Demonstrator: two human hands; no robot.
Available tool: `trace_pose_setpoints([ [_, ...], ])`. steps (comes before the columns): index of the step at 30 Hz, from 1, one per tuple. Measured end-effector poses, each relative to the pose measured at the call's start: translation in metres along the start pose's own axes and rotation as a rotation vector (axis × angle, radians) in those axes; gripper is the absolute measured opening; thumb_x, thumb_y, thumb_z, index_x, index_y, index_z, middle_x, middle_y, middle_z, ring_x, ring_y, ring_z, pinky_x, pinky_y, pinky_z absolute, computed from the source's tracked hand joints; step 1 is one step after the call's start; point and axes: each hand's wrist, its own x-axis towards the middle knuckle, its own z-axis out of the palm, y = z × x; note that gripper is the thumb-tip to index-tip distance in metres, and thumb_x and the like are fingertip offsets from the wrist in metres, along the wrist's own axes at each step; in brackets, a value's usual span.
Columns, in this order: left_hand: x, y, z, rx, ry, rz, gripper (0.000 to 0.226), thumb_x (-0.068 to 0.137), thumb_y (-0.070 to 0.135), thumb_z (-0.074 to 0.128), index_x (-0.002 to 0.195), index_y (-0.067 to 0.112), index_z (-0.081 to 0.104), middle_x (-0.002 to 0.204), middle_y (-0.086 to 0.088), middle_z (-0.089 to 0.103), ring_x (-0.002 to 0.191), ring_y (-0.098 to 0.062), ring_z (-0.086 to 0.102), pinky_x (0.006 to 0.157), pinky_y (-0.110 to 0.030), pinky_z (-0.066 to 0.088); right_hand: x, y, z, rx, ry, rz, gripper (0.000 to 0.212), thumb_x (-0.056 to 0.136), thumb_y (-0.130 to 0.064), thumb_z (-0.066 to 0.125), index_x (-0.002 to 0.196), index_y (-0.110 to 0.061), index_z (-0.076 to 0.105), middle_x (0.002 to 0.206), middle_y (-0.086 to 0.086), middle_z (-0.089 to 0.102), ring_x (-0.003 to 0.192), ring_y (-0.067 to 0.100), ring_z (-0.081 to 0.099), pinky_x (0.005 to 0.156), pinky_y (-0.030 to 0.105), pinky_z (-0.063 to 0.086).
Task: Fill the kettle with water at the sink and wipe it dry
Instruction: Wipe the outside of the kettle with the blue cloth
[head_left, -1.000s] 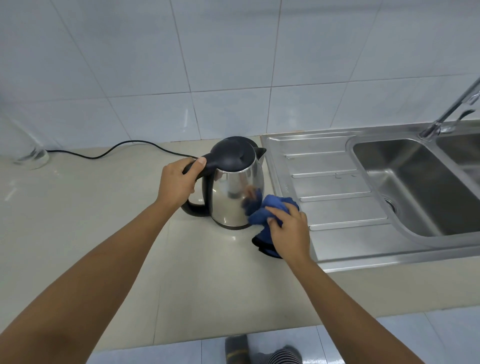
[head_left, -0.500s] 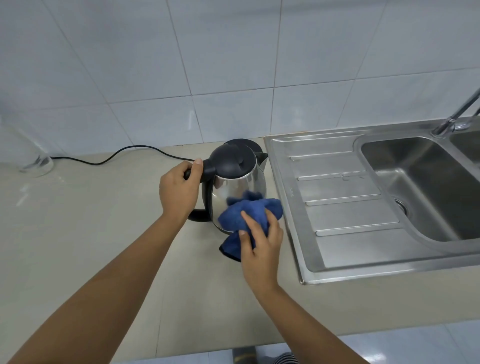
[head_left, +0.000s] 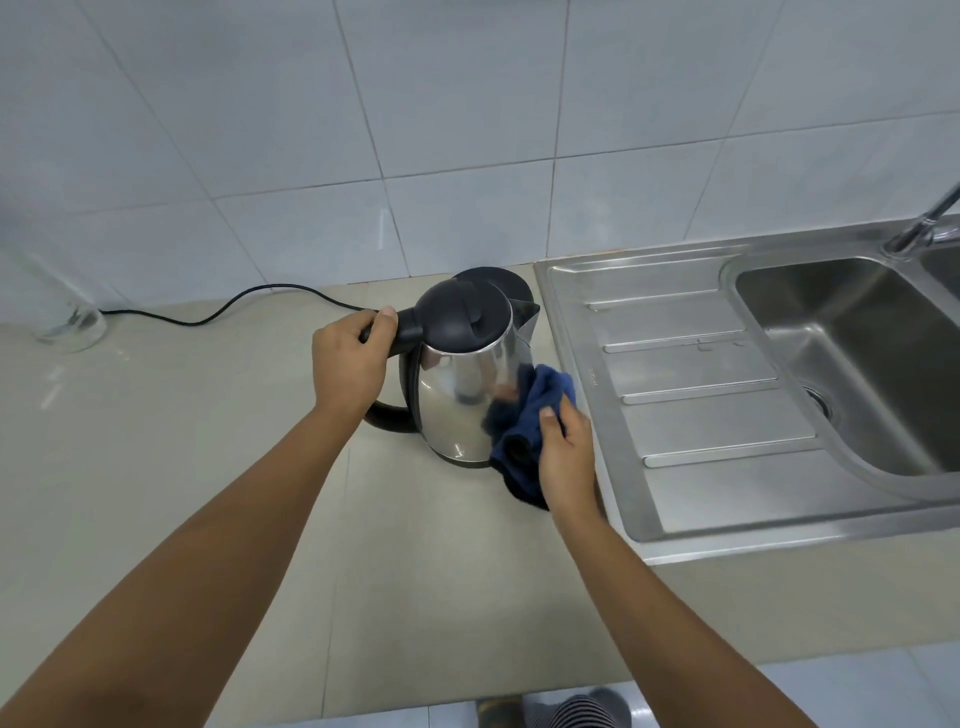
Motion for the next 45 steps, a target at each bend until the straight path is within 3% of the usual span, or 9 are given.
trace_pose_setpoints([
  [8,0.003,-0.002,-0.001,-0.012,-0.007,0.014,0.044,0.087,0.041,0.044,0.051,0.016,0.038,0.053,-0.024,0.042,0.052,-0.027,0.039,0.051,-0.040,0.035,-0.013,-0.027,0.019,0.062,0.113,-0.216,0.037,0.095,-0.034,0.052,0.131,-0.032,0.060,0.131,-0.009,0.046,0.127,0.015,0.045,0.106,0.030,0.037],
  [12,0.005,-0.003,-0.001,-0.007,-0.016,0.019,0.045,0.087,0.041,0.045,0.053,0.012,0.039,0.053,-0.025,0.040,0.053,-0.040,0.042,0.052,-0.042,0.037,0.017,-0.028,0.003,0.162,0.020,-0.030,0.020,0.100,-0.021,0.050,0.107,-0.032,0.065,0.107,-0.012,0.060,0.113,0.018,0.058,0.097,0.028,0.047],
  [18,0.011,-0.005,0.003,-0.034,0.019,-0.001,0.043,0.087,0.036,0.045,0.049,0.019,0.033,0.048,-0.010,0.033,0.049,-0.018,0.030,0.050,-0.032,0.025,-0.011,0.002,0.035,0.076,0.172,0.208,0.046,0.104,-0.029,0.040,0.149,-0.022,0.038,0.151,0.013,0.032,0.138,0.031,0.034,0.116,0.043,0.026],
  [25,0.014,-0.007,-0.001,-0.063,-0.042,0.004,0.043,0.086,0.038,0.045,0.047,0.023,0.036,0.045,-0.004,0.036,0.046,-0.014,0.033,0.049,-0.030,0.028,-0.042,0.002,0.046,0.089,0.195,0.022,0.045,0.103,-0.027,0.043,0.148,-0.029,0.036,0.143,0.001,0.030,0.130,0.018,0.033,0.110,0.032,0.028],
  [28,0.018,-0.008,0.000,-0.085,-0.089,0.023,0.047,0.085,0.038,0.044,0.049,0.008,0.040,0.048,-0.020,0.041,0.048,-0.019,0.036,0.049,-0.036,0.034,-0.005,0.002,0.015,0.023,0.100,-0.004,0.043,0.104,-0.028,0.041,0.146,-0.023,0.041,0.136,-0.004,0.036,0.127,0.011,0.036,0.107,0.023,0.025],
  [34,0.023,-0.006,0.006,-0.130,-0.122,0.029,0.049,0.086,0.037,0.046,0.053,0.002,0.043,0.050,-0.016,0.036,0.049,-0.029,0.037,0.051,-0.046,0.044,0.029,0.010,-0.018,-0.036,-0.128,-0.005,0.039,0.105,-0.029,0.038,0.143,-0.025,0.044,0.141,-0.002,0.046,0.135,0.017,0.044,0.115,0.038,0.034],
  [37,0.012,0.000,0.007,-0.065,-0.042,0.010,0.047,0.090,0.045,0.044,0.067,0.005,0.054,0.065,-0.011,0.053,0.062,-0.020,0.051,0.060,-0.037,0.045,0.033,0.006,-0.021,0.014,-0.119,0.022,0.025,0.104,-0.026,0.043,0.123,-0.036,0.056,0.127,-0.003,0.060,0.123,0.018,0.055,0.104,0.033,0.044],
  [40,-0.015,0.014,0.012,-0.094,0.117,-0.111,0.036,0.094,0.045,0.049,0.111,0.016,0.060,0.112,0.003,0.058,0.107,-0.009,0.053,0.094,-0.031,0.043,0.056,-0.013,-0.031,0.082,-0.104,0.033,0.035,0.102,-0.022,0.047,0.135,-0.013,0.056,0.134,0.008,0.060,0.126,0.024,0.055,0.110,0.042,0.041],
  [45,-0.078,0.044,0.029,-0.079,0.119,-0.291,0.076,0.091,0.055,0.044,0.154,0.018,0.022,0.163,-0.003,0.014,0.148,-0.013,0.008,0.120,-0.040,0.010,0.105,-0.062,-0.035,0.095,-0.340,0.001,0.031,0.102,-0.022,0.048,0.128,-0.011,0.061,0.128,0.014,0.065,0.122,0.030,0.059,0.108,0.043,0.044],
])
